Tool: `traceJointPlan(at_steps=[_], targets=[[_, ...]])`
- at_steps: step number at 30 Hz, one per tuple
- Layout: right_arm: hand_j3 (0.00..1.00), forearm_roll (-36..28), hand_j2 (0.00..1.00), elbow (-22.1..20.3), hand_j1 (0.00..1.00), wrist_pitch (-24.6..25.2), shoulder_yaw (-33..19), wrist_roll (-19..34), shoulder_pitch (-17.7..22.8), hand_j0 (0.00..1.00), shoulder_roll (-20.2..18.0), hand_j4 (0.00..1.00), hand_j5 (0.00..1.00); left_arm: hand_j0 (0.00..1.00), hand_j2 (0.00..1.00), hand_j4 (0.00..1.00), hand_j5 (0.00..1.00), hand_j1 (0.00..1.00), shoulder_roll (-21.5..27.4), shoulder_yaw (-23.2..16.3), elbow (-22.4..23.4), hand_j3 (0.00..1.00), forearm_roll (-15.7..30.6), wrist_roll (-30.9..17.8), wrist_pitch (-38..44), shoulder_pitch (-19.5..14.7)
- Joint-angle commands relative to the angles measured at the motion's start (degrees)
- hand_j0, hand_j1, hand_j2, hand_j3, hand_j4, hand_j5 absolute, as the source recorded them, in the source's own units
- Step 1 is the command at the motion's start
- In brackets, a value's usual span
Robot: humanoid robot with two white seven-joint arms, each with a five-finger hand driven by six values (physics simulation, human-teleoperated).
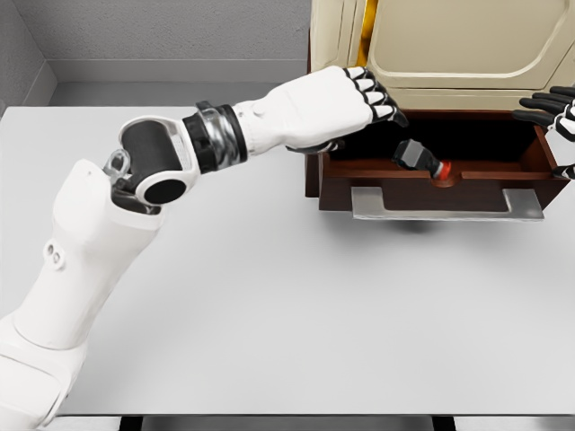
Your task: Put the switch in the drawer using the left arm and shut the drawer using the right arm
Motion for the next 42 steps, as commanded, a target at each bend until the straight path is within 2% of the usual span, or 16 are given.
traceJointPlan(at_steps=[1,6,7,8,10,11,13,14,15,17,22,23,29,34,39,42], targets=[[1.00,0.48,1.00,-0.15,1.00,-0.54,0.53,1.03,0.00,1.00,0.05,1.00,1.00,0.82,0.82,0.82,0.82,0.82,5.25,1.99,-4.29,0.82,4.56,0.05,0.10,0.35],[1.00,0.39,1.00,-0.51,1.00,-0.54,0.53,1.03,0.88,1.00,-0.74,1.00,1.00,0.85,0.85,0.85,0.85,0.85,12.90,12.89,-5.17,0.85,12.21,0.05,-9.39,6.41],[1.00,0.39,1.00,-0.33,1.00,-0.54,0.53,1.03,0.88,1.00,-0.74,1.00,1.00,0.89,0.89,0.89,0.89,0.89,13.87,16.40,-5.08,0.89,12.56,0.05,-10.03,8.09],[1.00,0.39,1.00,-0.16,1.00,-0.54,0.44,0.94,0.88,1.00,-0.83,1.00,1.00,1.00,1.00,1.00,1.00,1.00,14.49,20.27,-5.08,1.00,13.61,0.05,-10.03,9.93],[1.00,0.30,1.00,-0.07,1.00,-0.54,0.35,0.94,0.88,1.00,-1.53,1.00,1.00,1.00,1.00,1.00,1.00,1.00,17.21,28.44,-5.08,1.00,20.64,0.05,-10.03,15.38],[1.00,0.21,1.00,0.02,1.00,-0.54,0.35,0.77,0.88,1.00,-2.06,1.00,1.00,1.00,1.00,1.00,1.00,1.00,18.00,32.57,-5.08,1.00,22.31,0.05,-10.03,18.45],[1.00,-0.14,1.00,0.20,1.00,-0.54,0.00,0.59,0.88,1.00,-2.23,1.00,1.00,1.00,1.00,1.00,1.00,1.00,17.48,43.82,-4.56,1.00,22.75,0.05,-10.03,25.13],[1.00,-0.14,1.00,0.20,1.00,-0.54,-0.09,0.50,0.88,1.00,-2.23,1.00,1.00,1.00,1.00,1.00,1.00,1.00,16.60,46.73,-4.38,1.00,24.77,0.05,-10.03,28.47],[1.00,-0.14,1.00,0.20,1.00,-0.54,-0.18,0.50,0.79,1.00,-2.32,1.00,1.00,1.00,1.00,1.00,1.00,1.00,16.60,47.44,-4.12,1.00,26.18,0.05,-10.03,31.37],[1.00,-0.23,1.00,0.11,1.00,-0.54,-1.67,0.68,0.79,1.00,-2.67,1.00,1.00,1.00,1.00,1.00,1.00,1.00,16.07,47.44,-2.27,1.00,28.99,0.05,-10.03,34.54],[1.00,-0.23,1.00,-0.33,1.00,-0.54,-2.46,0.59,0.88,1.00,-2.59,1.00,1.00,1.00,1.00,1.00,1.00,1.00,12.12,47.17,1.68,1.00,28.47,0.05,-10.03,39.90],[1.00,-0.14,1.00,-0.51,1.00,-0.54,-2.11,0.85,0.88,1.00,-2.41,1.00,1.00,1.00,1.00,1.00,1.00,1.00,9.66,47.17,2.30,1.00,28.47,0.05,-10.03,41.31],[1.00,-0.05,1.00,-0.94,1.00,-0.54,-1.93,1.03,2.90,1.00,-1.97,1.00,1.00,1.00,1.00,1.00,1.00,1.00,6.84,47.35,2.48,1.00,28.82,0.05,-10.03,41.66],[1.00,-0.05,1.00,-3.49,1.00,-0.54,-1.85,1.03,3.60,1.00,-2.06,1.00,1.00,1.00,1.00,1.00,1.00,1.00,5.79,47.44,3.00,1.00,28.82,0.05,-10.03,41.57],[1.00,0.12,1.00,-2.09,1.00,-0.54,-1.85,1.12,3.69,1.00,-1.27,1.00,1.00,1.00,1.00,1.00,1.00,1.00,5.79,47.52,3.80,1.00,28.82,0.05,-10.03,41.49],[1.00,0.21,1.00,-1.21,1.00,-0.54,-1.76,1.12,3.78,1.00,1.01,1.00,1.00,1.00,1.00,1.00,1.00,1.00,5.79,47.44,3.80,1.00,28.82,0.05,-10.03,41.49]])
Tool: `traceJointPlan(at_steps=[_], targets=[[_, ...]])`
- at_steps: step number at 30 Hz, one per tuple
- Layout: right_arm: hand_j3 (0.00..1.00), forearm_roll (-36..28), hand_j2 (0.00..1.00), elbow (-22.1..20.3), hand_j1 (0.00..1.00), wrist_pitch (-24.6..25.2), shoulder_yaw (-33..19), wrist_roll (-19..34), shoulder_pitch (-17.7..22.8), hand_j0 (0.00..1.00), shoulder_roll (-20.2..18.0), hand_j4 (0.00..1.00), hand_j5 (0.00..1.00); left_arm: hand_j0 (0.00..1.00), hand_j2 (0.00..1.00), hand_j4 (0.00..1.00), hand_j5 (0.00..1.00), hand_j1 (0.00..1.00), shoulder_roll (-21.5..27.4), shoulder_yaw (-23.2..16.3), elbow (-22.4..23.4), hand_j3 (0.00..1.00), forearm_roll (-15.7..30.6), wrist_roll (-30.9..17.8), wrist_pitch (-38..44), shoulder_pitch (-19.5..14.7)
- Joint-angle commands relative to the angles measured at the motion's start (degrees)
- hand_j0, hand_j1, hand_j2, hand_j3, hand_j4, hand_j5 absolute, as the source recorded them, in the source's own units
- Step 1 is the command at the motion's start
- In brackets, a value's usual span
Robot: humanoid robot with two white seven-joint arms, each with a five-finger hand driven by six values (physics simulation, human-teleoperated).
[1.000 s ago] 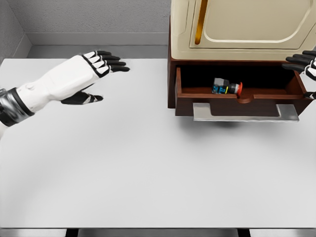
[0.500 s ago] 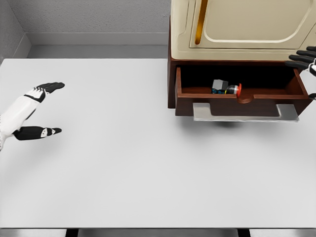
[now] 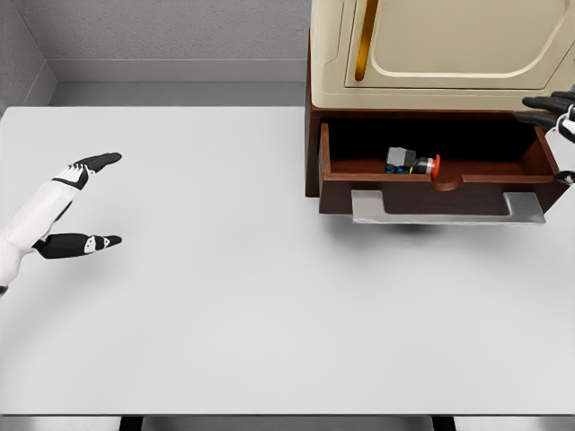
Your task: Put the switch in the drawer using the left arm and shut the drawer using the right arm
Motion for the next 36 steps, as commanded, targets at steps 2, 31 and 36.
traceJointPlan(at_steps=[2,31,36], targets=[[1.00,1.18,1.00,1.05,1.00,-1.14,0.93,2.18,-0.08,1.00,2.66,1.00,1.00,1.00,1.00,1.00,1.00,1.00,0.00,-0.04,0.06,1.00,0.51,0.02,0.14,0.00],[1.00,0.65,1.00,3.51,1.00,-1.14,0.76,1.74,-1.58,1.00,1.60,1.00,1.00,1.00,1.00,1.00,1.00,1.00,-0.09,0.04,0.06,1.00,0.60,0.02,0.14,0.00],[1.00,1.27,1.00,4.04,1.00,-1.14,0.67,2.18,-2.45,1.00,2.31,1.00,1.00,1.00,1.00,1.00,1.00,1.00,-0.09,-0.04,-0.03,1.00,0.60,0.02,0.14,0.00]])
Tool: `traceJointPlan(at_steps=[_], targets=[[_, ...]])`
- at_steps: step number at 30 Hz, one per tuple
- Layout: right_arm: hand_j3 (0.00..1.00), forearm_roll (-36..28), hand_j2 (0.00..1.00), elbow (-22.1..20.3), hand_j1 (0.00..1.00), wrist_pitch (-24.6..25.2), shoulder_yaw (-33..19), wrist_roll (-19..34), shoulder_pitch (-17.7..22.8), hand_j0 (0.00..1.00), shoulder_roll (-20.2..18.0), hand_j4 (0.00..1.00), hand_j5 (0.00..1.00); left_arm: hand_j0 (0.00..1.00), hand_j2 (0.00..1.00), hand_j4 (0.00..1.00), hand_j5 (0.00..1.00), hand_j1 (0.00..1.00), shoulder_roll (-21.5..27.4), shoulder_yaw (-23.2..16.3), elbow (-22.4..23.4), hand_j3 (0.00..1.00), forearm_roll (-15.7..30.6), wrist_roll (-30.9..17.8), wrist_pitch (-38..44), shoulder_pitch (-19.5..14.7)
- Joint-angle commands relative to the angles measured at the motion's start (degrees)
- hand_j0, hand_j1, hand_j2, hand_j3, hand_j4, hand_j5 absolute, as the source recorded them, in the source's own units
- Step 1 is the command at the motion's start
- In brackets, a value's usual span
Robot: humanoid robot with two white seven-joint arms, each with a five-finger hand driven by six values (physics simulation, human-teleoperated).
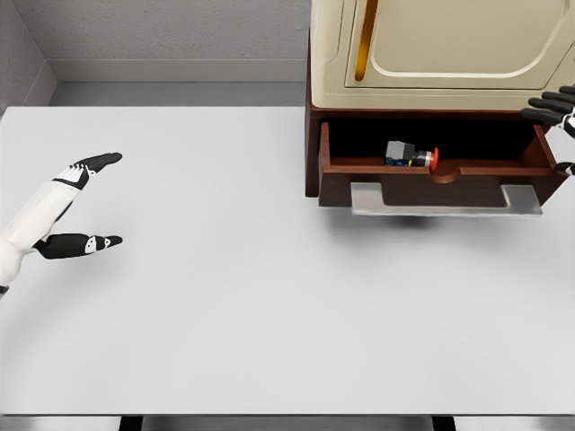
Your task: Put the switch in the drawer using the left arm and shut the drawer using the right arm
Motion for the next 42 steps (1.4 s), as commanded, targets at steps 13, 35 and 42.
traceJointPlan(at_steps=[13,35,42], targets=[[0.96,-3.10,0.96,-0.09,0.96,-0.11,-2.73,0.34,-1.93,0.96,-1.36,0.96,0.96,1.00,1.00,1.00,1.00,1.00,-0.15,0.09,-0.30,1.00,0.55,0.02,0.15,0.00],[0.35,-1.51,0.35,-6.60,0.35,-0.11,-0.97,-0.19,2.81,0.35,-5.58,0.35,0.35,1.00,1.00,1.00,1.00,1.00,-0.15,0.09,0.05,1.00,0.55,0.02,0.15,0.00],[0.36,-0.37,0.36,-6.77,0.36,-0.11,-1.06,0.43,7.21,0.36,-5.66,0.36,0.36,1.00,1.00,1.00,1.00,1.00,-0.76,0.09,-0.21,1.00,0.55,0.02,0.15,0.00]])
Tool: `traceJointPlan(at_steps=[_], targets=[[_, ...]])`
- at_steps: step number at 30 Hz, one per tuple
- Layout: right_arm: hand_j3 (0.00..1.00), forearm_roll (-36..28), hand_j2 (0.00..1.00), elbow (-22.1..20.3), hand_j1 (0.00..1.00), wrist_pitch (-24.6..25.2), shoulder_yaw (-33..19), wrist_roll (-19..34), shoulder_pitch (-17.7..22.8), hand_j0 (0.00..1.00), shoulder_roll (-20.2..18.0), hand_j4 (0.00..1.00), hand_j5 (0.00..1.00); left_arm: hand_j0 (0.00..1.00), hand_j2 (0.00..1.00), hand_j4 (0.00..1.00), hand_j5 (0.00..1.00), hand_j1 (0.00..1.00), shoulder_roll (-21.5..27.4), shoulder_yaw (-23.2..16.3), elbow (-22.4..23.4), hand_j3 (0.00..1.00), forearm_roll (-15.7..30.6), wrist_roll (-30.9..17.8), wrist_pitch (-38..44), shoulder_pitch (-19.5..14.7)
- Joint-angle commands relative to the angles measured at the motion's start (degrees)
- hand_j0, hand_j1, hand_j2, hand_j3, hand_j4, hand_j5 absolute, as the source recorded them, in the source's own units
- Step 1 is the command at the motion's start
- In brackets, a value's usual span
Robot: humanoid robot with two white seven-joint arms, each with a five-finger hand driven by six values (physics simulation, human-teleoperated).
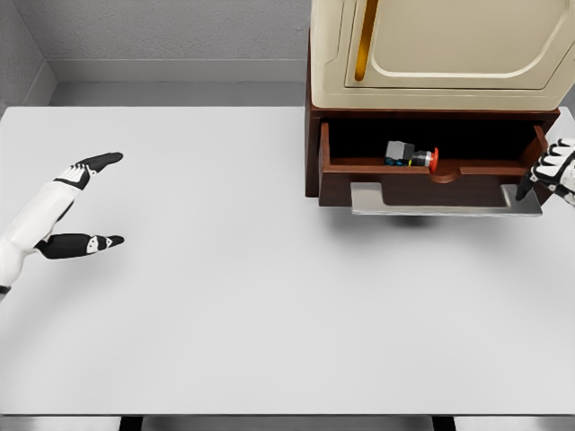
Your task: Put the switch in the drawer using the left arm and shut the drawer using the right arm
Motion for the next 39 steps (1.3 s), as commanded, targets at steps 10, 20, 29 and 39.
traceJointPlan(at_steps=[10,20,29,39], targets=[[0.36,2.80,0.36,0.53,0.36,-0.07,0.13,1.38,0.79,0.36,1.11,0.36,0.36,1.00,1.00,1.00,1.00,1.00,-0.16,0.06,-0.08,1.00,0.47,0.02,0.15,0.00],[0.36,3.42,0.36,3.52,0.36,-0.07,0.13,4.11,-0.44,0.36,6.30,0.36,0.36,1.00,1.00,1.00,1.00,1.00,-0.25,1.90,0.18,1.00,0.39,0.02,0.15,0.09],[0.37,3.77,0.37,6.07,0.37,-0.07,0.13,6.31,-5.62,0.37,11.75,0.37,0.37,1.00,1.00,1.00,1.00,1.00,-0.25,1.99,0.18,1.00,0.39,0.02,0.15,0.09],[0.38,5.88,0.38,12.22,0.38,-0.07,9.18,6.66,-15.90,0.38,17.29,0.38,0.38,1.00,1.00,1.00,1.00,1.00,-0.25,1.99,0.10,1.00,0.39,0.02,0.15,0.09]])
